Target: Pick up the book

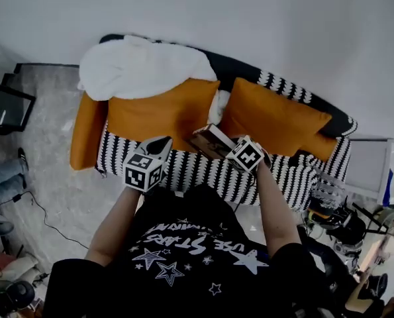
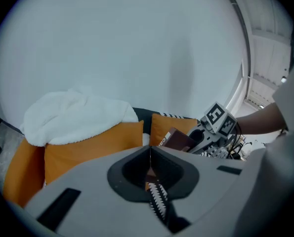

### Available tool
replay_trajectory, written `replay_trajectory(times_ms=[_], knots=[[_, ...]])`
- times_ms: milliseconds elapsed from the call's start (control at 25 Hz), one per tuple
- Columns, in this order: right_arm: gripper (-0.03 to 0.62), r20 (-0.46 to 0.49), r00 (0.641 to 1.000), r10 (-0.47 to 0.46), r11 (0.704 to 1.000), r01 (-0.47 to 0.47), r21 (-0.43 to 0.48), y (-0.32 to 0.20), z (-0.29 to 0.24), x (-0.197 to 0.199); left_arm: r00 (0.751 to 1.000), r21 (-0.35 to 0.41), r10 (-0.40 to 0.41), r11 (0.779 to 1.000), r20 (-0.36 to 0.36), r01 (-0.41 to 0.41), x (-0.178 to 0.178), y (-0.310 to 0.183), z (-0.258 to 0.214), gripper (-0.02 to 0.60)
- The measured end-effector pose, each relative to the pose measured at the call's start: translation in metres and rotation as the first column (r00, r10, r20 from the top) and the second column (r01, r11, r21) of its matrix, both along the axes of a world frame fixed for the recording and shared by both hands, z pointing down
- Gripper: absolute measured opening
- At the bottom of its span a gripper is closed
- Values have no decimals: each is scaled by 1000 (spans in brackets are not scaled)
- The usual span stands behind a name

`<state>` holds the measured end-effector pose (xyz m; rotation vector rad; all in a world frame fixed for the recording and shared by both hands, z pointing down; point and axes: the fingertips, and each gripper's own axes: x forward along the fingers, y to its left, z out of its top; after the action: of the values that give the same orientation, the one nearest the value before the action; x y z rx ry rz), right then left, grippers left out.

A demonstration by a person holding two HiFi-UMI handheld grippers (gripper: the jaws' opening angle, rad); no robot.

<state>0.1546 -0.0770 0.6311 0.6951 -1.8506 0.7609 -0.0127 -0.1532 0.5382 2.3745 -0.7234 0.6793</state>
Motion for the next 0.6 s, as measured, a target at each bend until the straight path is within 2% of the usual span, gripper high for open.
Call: replay_trajectory(times_ms=[160, 280, 440, 600], knots=[[152, 18, 994, 109, 991, -110, 78, 0, -31, -3, 998, 20, 44, 999, -43, -43, 0, 3, -20, 12], [152, 43, 977, 207, 969, -211, 130, 0, -53, -7, 994, 48, 97, 994, -56, -94, 1, 1, -33, 12], [152, 118, 929, 351, 904, -369, 217, 0, -82, -14, 981, 80, 175, 983, -79, -168, 3, 3, -47, 12], [152, 180, 871, 456, 832, -490, 260, 8, -101, -23, 964, 80, 249, 967, -90, -242, 4, 10, -49, 12]])
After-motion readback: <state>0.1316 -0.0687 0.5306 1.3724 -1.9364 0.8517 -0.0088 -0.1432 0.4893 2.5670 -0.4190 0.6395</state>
